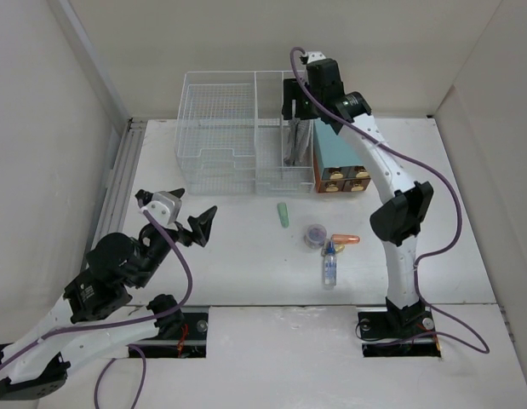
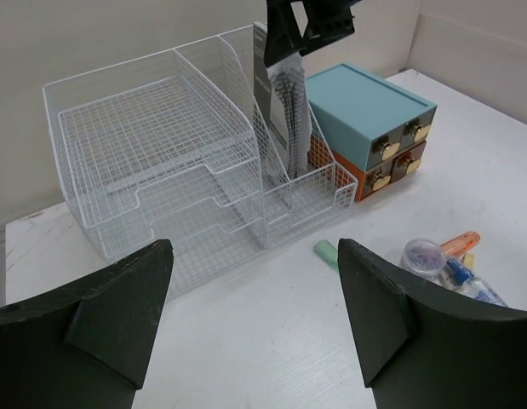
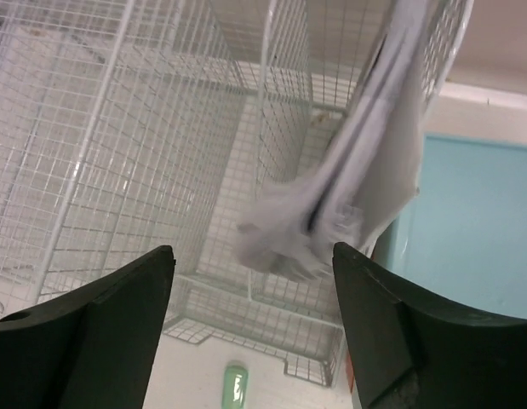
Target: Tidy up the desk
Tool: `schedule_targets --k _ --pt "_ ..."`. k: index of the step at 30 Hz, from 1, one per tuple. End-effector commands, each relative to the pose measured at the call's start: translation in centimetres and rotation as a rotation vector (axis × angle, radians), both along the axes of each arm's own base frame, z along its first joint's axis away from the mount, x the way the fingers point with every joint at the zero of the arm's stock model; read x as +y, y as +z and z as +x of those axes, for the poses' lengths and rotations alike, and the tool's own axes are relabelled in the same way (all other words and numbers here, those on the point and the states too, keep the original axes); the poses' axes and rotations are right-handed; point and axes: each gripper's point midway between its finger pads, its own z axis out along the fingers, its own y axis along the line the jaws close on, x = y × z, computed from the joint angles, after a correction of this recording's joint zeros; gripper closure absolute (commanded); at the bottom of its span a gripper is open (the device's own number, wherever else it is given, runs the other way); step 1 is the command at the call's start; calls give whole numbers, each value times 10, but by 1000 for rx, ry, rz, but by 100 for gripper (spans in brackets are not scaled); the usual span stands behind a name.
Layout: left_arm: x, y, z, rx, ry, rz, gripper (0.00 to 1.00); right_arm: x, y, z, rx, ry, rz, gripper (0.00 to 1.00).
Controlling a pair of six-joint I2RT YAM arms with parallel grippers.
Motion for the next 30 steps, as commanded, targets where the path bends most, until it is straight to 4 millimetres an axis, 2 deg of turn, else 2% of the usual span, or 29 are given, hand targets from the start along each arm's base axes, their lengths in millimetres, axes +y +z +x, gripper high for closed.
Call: schedule_targets --k 1,3,4,7,8,9,10,11,12,13,14,15,16,17,18,19,20,21,22,24,25,26,28,29,30 --pt "1 6 2 -22 10 -20 25 8 52 7 -162 49 26 19" --pt "3 7 0 -26 10 -27 25 11 64 6 -203 57 24 18" --pt "3 7 0 -26 10 -28 25 8 61 6 -205 55 1 18" --pt "4 9 -1 -27 9 -43 25 7 93 -7 -321 75 -59 18" --pt "1 9 -3 -24 -14 -50 25 -1 99 -21 -349 68 -99 24" --pt "-4 8 -4 -23 -31 -63 25 -4 118 -25 -436 20 -128 31" --pt "-11 4 -4 -12 -51 -79 27 -10 126 -33 -481 15 -173 43" --pt "-17 6 -3 -11 -66 -113 30 -17 95 -38 -471 51 -312 64" --pt "-24 4 -3 2 -82 -138 35 -45 127 -58 -543 -36 -311 100" --pt "-33 -6 -1 24 -98 -146 50 -55 139 -66 -598 -81 -280 100" --pt "-45 -7 1 56 -120 -207 60 -67 137 -74 -602 -94 -280 100" --pt "-56 -12 0 75 -156 -224 71 -82 129 -91 -584 -88 -244 100" --pt "-65 -17 0 100 -175 -248 83 -93 117 -95 -552 -19 -215 100" --pt "-83 -27 -1 139 -225 -297 94 -104 106 -111 -512 13 -166 100" --pt "-89 -34 1 159 -227 -312 94 -106 83 -111 -442 59 -148 100" --pt "-96 -39 1 189 -250 -327 94 -102 79 -130 -416 157 -90 100" --pt "-102 -47 3 223 -249 -344 94 -117 58 -138 -332 162 -88 87" --pt "-109 -51 8 241 -239 -371 86 -119 48 -146 -300 179 -65 66" --pt "-114 -55 9 280 -242 -420 80 -120 29 -162 -255 213 -32 41" --pt "-122 -71 14 312 -233 -451 60 -132 10 -170 -217 193 18 21" --pt "-130 -74 18 322 -235 -468 47 -133 -14 -176 -154 186 55 19" --pt "-133 -76 22 332 -226 -481 32 -130 -25 -181 -116 200 89 22" --pt "-143 -89 28 359 -213 -491 24 -133 -41 -181 -65 184 173 26" --pt "-145 -92 30 369 -212 -496 22 -132 -62 -183 -9 183 207 28" --pt "-146 -93 32 375 -200 -508 22 -128 -66 -182 3 202 243 29"
